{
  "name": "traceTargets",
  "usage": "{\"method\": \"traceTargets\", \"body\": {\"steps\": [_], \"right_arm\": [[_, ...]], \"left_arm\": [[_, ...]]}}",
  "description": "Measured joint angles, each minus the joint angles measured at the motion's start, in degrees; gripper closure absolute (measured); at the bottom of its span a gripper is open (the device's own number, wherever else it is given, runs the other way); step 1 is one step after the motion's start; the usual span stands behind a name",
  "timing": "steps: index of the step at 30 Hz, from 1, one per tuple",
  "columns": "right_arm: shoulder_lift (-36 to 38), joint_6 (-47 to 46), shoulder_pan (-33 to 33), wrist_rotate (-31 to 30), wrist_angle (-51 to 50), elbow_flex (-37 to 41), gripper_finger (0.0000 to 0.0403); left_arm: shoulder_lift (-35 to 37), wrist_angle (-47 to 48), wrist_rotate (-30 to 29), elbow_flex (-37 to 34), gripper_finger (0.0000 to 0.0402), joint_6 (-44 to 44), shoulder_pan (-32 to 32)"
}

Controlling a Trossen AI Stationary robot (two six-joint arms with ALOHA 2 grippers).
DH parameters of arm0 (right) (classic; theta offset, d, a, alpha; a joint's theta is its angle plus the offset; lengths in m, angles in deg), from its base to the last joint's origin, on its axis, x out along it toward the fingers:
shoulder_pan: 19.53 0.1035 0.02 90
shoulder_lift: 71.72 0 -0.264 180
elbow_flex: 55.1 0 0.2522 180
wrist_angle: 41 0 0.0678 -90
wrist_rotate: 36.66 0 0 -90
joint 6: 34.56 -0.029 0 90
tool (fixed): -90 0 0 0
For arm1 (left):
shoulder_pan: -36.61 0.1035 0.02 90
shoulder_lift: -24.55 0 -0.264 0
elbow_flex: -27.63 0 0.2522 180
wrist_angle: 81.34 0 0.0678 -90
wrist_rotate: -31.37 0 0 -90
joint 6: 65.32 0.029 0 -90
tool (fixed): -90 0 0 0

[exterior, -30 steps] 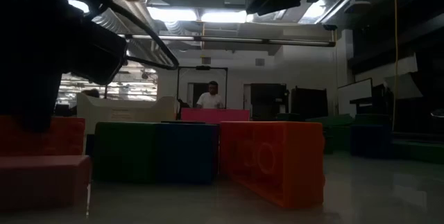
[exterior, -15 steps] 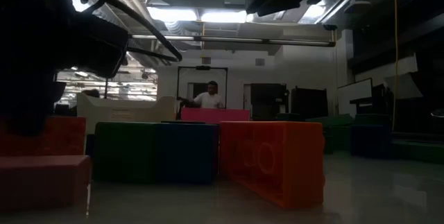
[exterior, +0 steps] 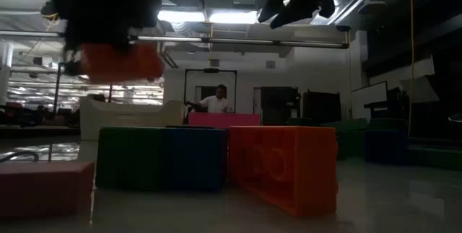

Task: Sort blocks by size
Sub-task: Put the large orange game piece into the white bin

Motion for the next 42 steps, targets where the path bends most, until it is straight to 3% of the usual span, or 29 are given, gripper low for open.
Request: {"method": "traceTargets", "body": {"steps": [12,16,22,35,42], "right_arm": [[-3.09,6.43,0.0,0.35,3.93,10.61,0.0194],[-5.43,6.99,0.0,-0.15,9.18,13.6,0.0194],[-11.69,9.54,-0.01,-0.53,13.81,14.44,0.0194],[-20.25,12.51,-0.52,-3.6,16.94,14.42,0.0194],[-21.74,12.37,-3.14,-2.99,16.16,14.37,0.0194]], "left_arm": [[13.04,15.13,-16.45,0.11,0.0326,25.62,21.54],[13.39,16.11,-21.16,0.09,0.0324,32.61,28.76],[11.65,16.32,-22.34,-0.43,0.0302,38.74,36.41],[10.92,17.11,-22.14,-3.23,0.0224,39.84,39.31],[10.92,16.84,-21.54,-3.23,0.0212,39.45,39.07]]}}
